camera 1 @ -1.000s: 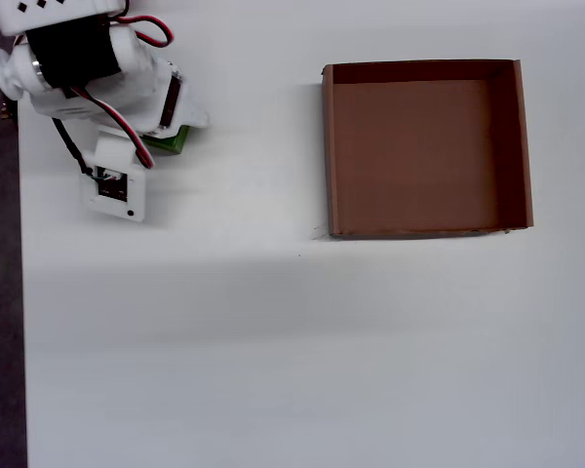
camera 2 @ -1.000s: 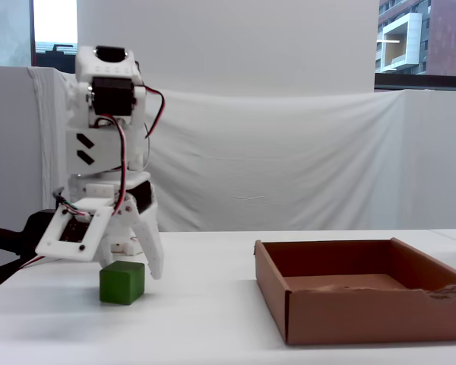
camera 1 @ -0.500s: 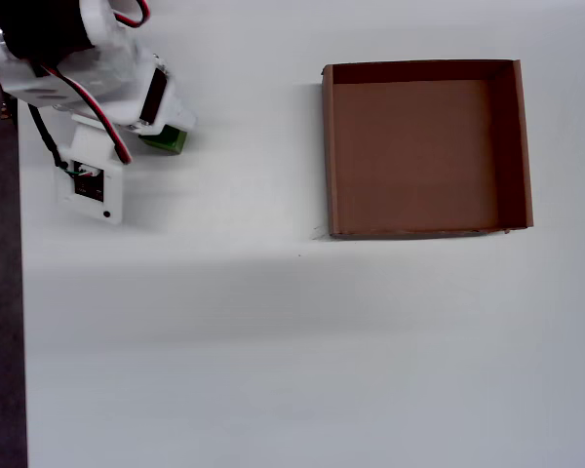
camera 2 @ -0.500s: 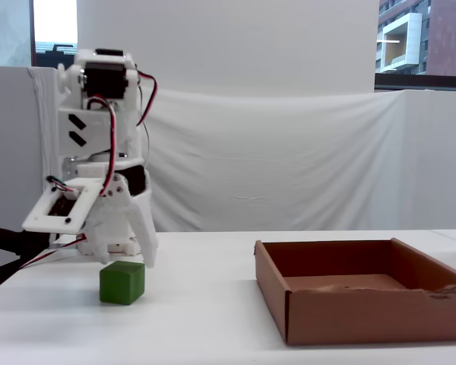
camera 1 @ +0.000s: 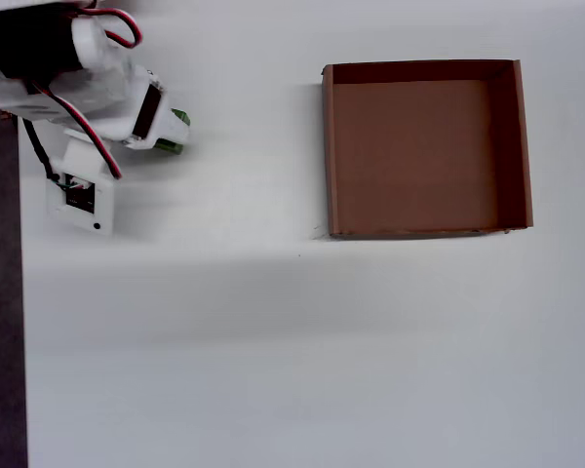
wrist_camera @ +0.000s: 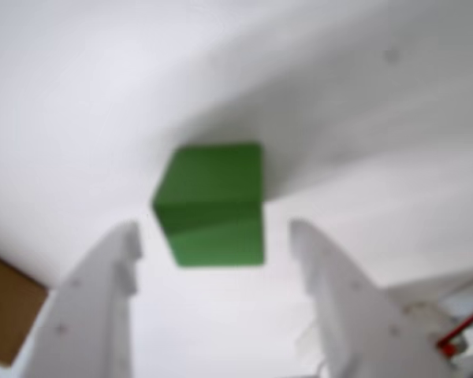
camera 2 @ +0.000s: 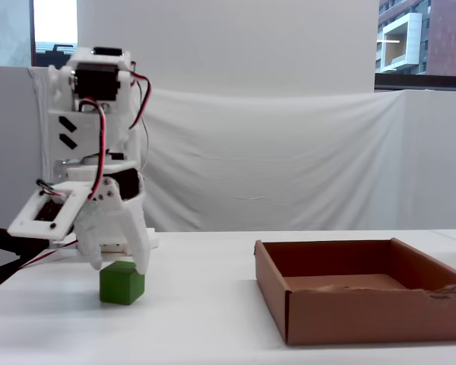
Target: Grasp a green cube and put it in a box.
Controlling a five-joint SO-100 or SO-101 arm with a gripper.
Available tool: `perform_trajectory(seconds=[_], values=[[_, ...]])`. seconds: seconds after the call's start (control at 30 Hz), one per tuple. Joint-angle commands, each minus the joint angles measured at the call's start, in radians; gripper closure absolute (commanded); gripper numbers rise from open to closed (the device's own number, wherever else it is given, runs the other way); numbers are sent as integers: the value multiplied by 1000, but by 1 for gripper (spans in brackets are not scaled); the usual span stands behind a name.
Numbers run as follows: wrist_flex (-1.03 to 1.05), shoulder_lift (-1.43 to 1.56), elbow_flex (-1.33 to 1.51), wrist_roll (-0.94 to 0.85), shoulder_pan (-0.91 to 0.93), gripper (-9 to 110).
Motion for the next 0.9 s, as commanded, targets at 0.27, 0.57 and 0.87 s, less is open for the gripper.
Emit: perform_trajectory(seconds=[0.27,0.57,0.87], values=[[-21,11,-54,3,-20,76],[-23,6,-46,3,-20,78],[-26,-37,-55,5,-25,79]])
